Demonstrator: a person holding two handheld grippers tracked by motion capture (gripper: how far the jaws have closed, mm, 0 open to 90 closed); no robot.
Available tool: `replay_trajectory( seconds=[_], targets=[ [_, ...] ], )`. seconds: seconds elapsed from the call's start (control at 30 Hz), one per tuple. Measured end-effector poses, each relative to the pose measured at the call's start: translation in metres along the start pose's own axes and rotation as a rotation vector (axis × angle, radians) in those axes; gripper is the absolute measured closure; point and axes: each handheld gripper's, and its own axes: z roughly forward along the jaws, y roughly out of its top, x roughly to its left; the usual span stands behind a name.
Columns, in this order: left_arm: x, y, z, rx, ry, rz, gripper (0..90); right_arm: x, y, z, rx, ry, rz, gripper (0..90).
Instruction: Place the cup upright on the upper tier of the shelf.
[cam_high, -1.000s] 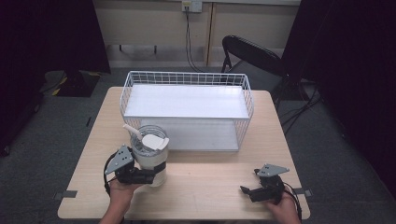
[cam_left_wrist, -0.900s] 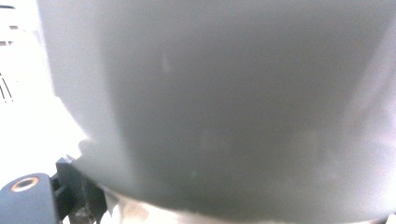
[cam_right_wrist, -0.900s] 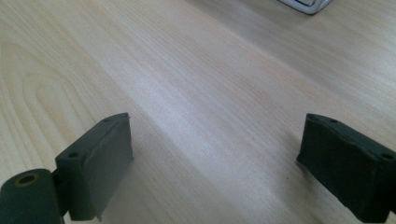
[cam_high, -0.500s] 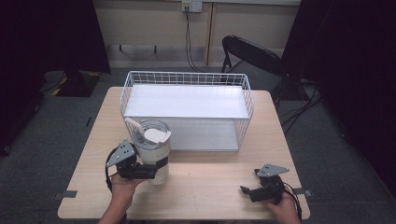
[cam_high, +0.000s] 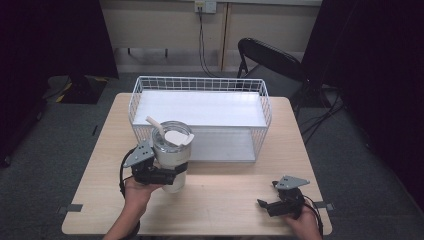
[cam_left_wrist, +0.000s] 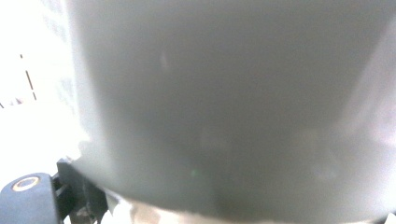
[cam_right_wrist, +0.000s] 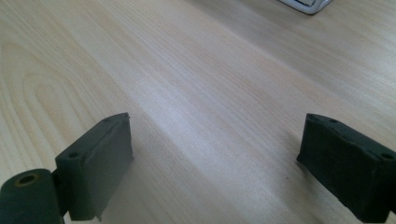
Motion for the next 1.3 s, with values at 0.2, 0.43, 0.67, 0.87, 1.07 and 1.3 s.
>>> replay_trajectory(
  seconds=[0.2, 0.43, 0.67, 0.87, 1.07, 1.3],
  targets=[
    [-0.003, 0.010, 0.006, -0.011, -0.011, -0.009, 9.5, 0.000, 0.000, 0.000, 0.000, 0.000, 0.000, 8.9],
    [-0.002, 0.019, 0.012, -0.018, -0.012, -0.032, 9.5, 0.000, 0.000, 0.000, 0.000, 0.000, 0.000, 8.9],
    [-0.004, 0.032, 0.017, -0.013, -0.028, -0.024, 9.5, 0.000, 0.000, 0.000, 0.000, 0.000, 0.000, 8.9],
    [-0.006, 0.040, 0.023, -0.010, -0.032, -0.019, 9.6, 0.000, 0.000, 0.000, 0.000, 0.000, 0.000, 8.9],
    [-0.008, 0.049, 0.026, -0.017, -0.039, -0.019, 9.6, 0.000, 0.000, 0.000, 0.000, 0.000, 0.000, 8.9],
    [-0.008, 0.056, 0.028, -0.030, -0.043, -0.017, 9.6, 0.000, 0.000, 0.000, 0.000, 0.000, 0.000, 8.9]
  ],
)
